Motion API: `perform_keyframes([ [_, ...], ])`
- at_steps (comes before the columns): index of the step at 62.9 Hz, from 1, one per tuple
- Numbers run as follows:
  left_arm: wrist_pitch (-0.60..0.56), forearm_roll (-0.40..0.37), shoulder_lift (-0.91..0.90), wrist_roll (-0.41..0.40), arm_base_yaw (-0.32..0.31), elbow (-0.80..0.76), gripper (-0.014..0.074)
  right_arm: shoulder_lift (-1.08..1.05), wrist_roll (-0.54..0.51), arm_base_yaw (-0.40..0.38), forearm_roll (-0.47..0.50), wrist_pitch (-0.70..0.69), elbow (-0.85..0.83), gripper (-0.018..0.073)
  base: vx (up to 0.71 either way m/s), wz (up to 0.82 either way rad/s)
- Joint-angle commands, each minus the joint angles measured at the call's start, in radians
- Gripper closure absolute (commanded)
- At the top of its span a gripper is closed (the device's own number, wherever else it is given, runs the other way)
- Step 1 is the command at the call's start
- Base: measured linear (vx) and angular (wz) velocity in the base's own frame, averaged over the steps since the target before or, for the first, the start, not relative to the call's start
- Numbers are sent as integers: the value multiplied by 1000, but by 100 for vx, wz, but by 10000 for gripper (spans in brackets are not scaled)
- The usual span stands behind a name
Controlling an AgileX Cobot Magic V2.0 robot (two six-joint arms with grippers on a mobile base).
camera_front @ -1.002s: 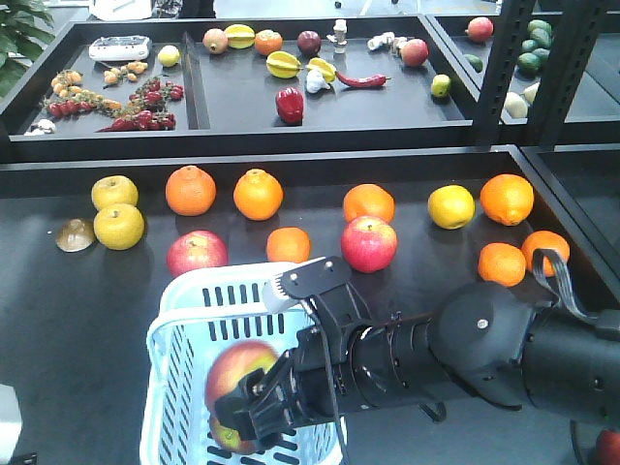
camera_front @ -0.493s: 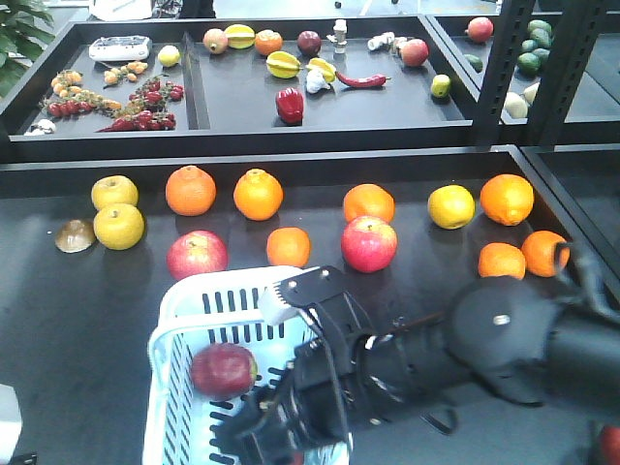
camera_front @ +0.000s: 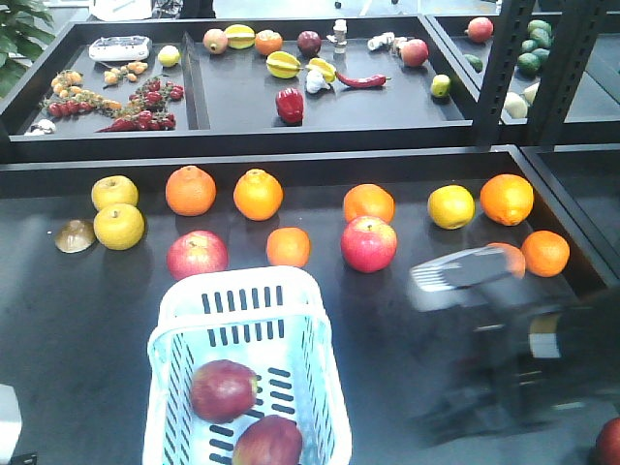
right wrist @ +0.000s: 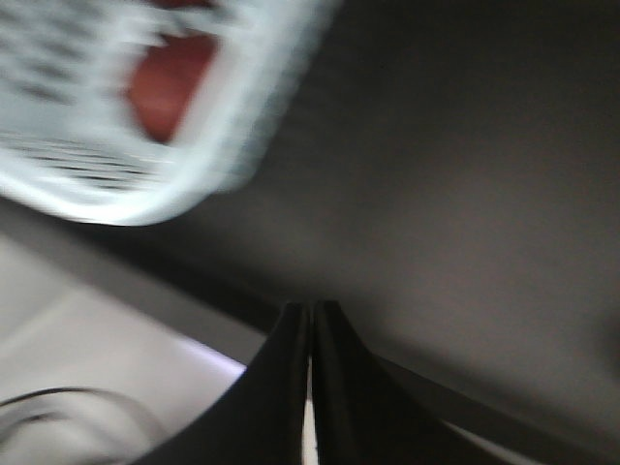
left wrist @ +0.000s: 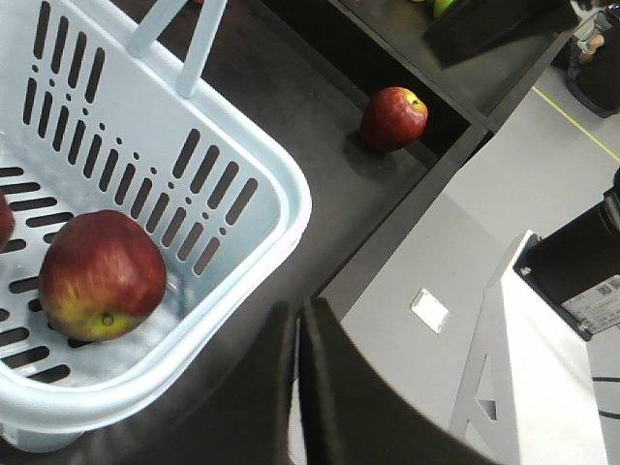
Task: Pick three apples into basket with both arms
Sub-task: 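Reach the right gripper down and close on a third red apple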
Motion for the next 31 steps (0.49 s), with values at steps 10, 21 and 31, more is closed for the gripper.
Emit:
perform_keyframes([
  [10,-9,-51,-2,-2,3,-24,603,-99,178,-251,-375,83,-28,549,0,0],
  [21,-8,-51,-2,-2,3,-24,603,-79,104,-471,-340,34,-28,430,0,0],
  [31,-11,-51,-2,-2,3,-24,603,22,44,-665,-232,4,-28,162,0,0],
])
